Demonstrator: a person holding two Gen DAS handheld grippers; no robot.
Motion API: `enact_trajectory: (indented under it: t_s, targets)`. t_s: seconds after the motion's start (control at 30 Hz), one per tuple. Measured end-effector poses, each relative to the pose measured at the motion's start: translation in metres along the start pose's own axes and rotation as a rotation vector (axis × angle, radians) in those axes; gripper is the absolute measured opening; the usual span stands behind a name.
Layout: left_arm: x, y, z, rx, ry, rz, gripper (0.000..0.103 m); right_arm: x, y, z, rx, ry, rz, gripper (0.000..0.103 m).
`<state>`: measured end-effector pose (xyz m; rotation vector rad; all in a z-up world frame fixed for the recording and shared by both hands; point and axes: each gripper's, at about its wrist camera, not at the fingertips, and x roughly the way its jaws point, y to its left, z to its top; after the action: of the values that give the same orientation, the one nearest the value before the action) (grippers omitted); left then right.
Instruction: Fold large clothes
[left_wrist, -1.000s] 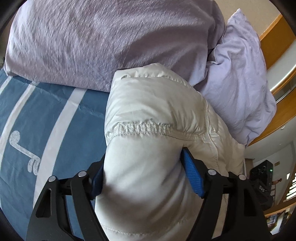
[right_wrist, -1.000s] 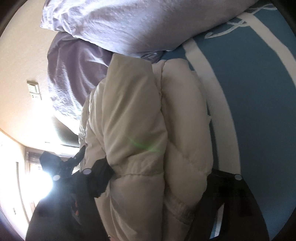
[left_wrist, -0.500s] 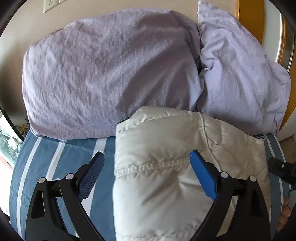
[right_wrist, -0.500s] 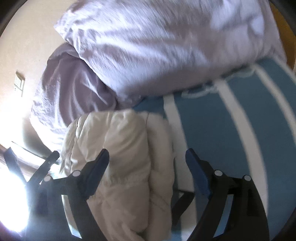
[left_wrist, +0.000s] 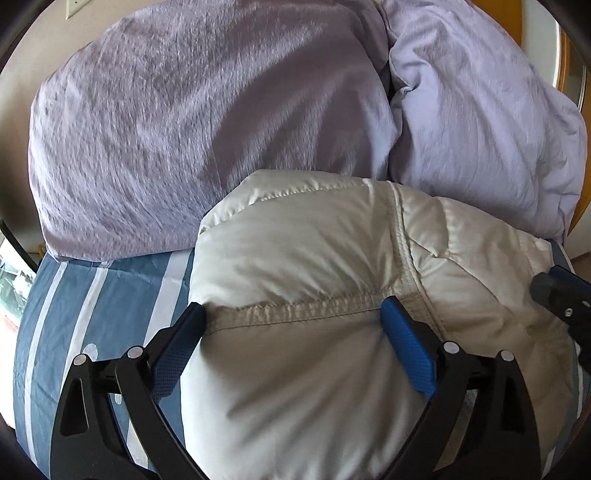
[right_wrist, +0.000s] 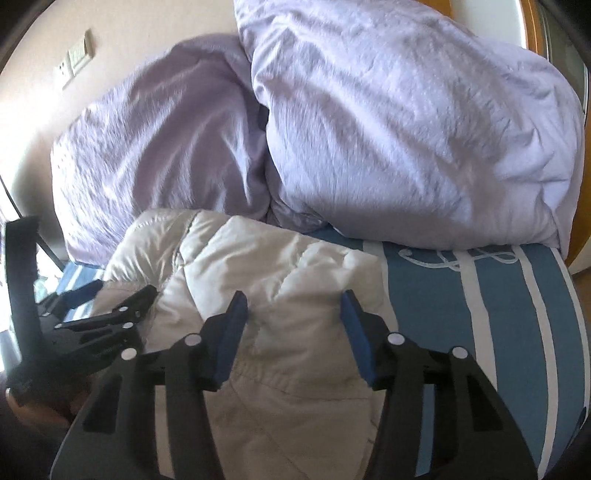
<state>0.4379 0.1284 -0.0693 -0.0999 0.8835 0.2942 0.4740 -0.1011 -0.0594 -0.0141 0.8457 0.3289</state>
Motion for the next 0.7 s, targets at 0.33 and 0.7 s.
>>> enact_trajectory:
  t_s: [0.33, 0.7]
  targets:
    - [0.005, 0.001, -0.003, -0.005, -0.009, -0.004, 0.102, 0.016, -0.003, -0.023, -0.009, -0.007, -0.066, 0.066]
    - [0.009, 0.001, -0.004, 0.000, -0.026, -0.004, 0.102, 0.027, -0.012, -0.029, 0.014, 0.008, -0.052, 0.069]
